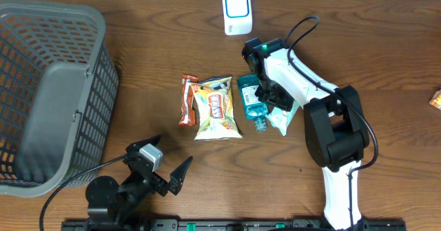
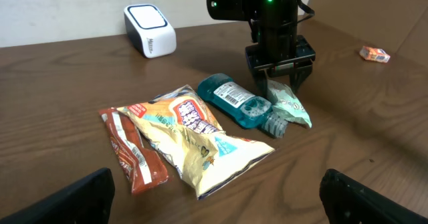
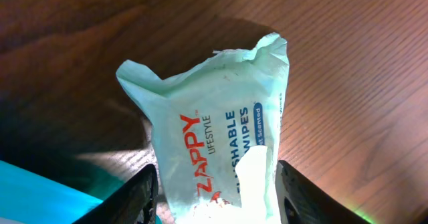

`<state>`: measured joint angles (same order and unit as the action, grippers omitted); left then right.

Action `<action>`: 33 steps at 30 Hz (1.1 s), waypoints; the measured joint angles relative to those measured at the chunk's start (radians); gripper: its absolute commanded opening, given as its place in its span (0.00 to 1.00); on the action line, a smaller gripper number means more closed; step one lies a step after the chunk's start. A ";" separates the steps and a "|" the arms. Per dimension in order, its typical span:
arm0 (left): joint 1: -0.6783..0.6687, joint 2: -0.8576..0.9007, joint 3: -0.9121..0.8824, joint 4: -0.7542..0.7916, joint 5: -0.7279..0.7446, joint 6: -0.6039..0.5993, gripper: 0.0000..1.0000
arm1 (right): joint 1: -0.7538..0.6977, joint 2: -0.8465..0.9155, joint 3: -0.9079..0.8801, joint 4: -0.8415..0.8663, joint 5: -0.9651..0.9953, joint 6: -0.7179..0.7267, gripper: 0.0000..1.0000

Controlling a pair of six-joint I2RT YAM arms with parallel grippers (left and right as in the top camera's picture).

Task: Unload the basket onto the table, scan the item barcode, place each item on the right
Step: 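Grasp the mint-green wipes pack with the right gripper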

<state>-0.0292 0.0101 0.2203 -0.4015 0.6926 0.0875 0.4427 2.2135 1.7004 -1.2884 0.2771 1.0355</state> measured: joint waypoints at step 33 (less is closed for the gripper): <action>0.000 0.000 0.000 0.000 0.000 0.000 0.98 | -0.001 0.069 0.003 -0.047 0.016 -0.049 0.01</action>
<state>-0.0292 0.0105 0.2203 -0.4015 0.6926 0.0872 0.4419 2.2822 1.7031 -1.3350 0.2932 0.9863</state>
